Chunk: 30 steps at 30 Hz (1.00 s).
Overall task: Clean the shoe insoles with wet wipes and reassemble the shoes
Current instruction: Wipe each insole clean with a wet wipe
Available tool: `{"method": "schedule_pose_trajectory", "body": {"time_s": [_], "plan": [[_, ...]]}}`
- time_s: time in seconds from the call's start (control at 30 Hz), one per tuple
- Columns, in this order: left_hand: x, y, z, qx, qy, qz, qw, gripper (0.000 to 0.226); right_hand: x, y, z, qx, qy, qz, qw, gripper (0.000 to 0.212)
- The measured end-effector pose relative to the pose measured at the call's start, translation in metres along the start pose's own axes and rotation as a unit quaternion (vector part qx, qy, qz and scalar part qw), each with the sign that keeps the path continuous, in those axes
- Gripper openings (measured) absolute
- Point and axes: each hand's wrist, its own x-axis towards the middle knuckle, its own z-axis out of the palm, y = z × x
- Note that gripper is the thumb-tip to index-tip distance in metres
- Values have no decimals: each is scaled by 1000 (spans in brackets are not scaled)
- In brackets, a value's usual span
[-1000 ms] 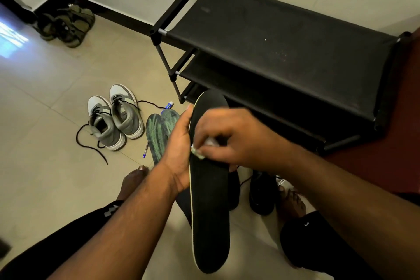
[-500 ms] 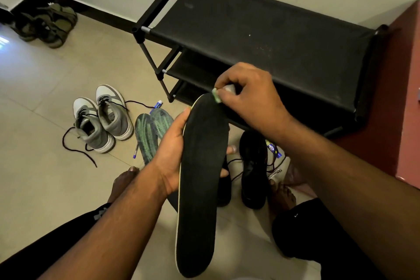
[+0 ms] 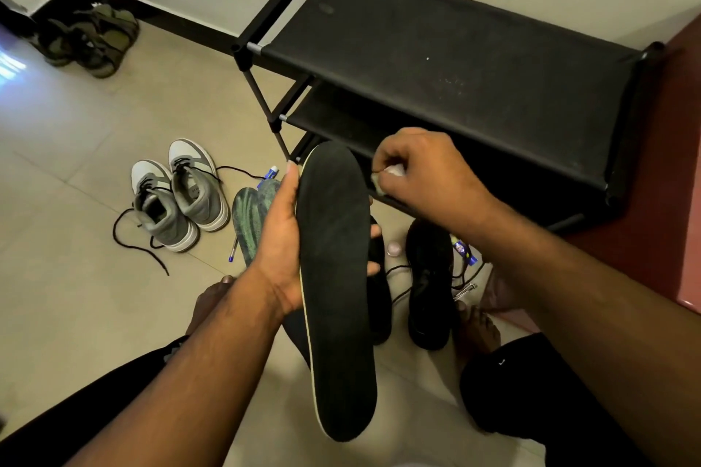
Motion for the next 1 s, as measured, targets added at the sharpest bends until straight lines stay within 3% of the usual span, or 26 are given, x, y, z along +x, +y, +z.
{"method": "schedule_pose_trajectory", "body": {"time_s": [0.1, 0.2, 0.4, 0.5, 0.63, 0.73, 0.83, 1.0], "plan": [[-4, 1, 2, 8, -13, 35, 999, 71, -17, -29, 8, 105, -57, -100, 988, 8], [-6, 5, 3, -18, 1, 75, 997, 68, -32, -43, 25, 105, -115, -191, 969, 3], [0, 7, -5, 2, 25, 81, 996, 74, -10, -10, 11, -87, -88, -96, 988, 5], [0, 9, -6, -8, 32, 89, 995, 73, -12, -19, 8, -32, -83, -144, 986, 4], [0, 12, -12, -40, 38, 113, 992, 66, -28, -38, 21, 59, -176, -204, 961, 6], [-4, 8, -26, -15, 45, 107, 993, 60, -20, -18, 31, -110, -192, -161, 962, 6], [-6, -11, -57, 36, 105, 68, 991, 62, -15, 2, 37, -213, -179, -101, 955, 8], [-6, -69, -139, 14, 239, -11, 971, 62, -34, 8, 75, -151, -238, -91, 955, 4]]}}
